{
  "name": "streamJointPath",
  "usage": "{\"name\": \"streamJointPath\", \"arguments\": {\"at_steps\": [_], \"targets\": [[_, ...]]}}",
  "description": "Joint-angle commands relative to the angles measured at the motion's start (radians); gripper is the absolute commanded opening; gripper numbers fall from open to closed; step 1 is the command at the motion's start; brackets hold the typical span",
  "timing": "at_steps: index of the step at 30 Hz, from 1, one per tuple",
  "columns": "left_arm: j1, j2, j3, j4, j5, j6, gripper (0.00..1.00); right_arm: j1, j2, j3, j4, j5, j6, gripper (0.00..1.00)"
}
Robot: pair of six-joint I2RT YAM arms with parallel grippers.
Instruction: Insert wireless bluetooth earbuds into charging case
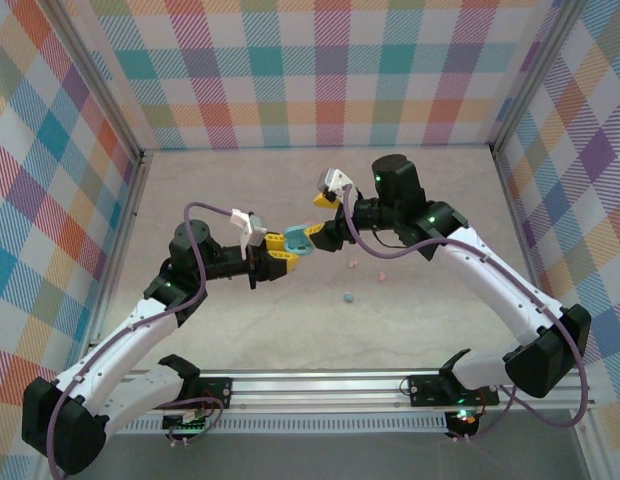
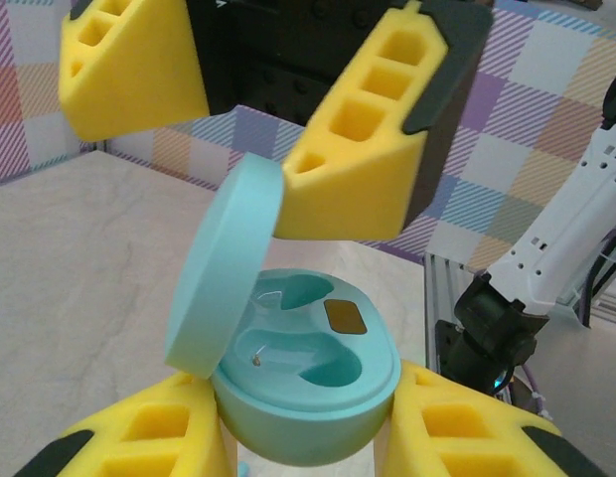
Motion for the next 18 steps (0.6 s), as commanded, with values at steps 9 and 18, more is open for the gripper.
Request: {"name": "streamJointPath", "arguments": {"at_steps": [9, 18], "targets": [[-0.007, -0.023, 0.002, 0.007, 0.027, 0.022, 0.19, -0.006, 0.012, 0.034, 0.020, 0.010, 0.035, 0.77], [-0.007, -0.050, -0.029, 0.002, -0.041, 0.018, 0.19, -0.009, -0.033, 0.021, 0.028, -0.043, 0.113, 0.78]]}}
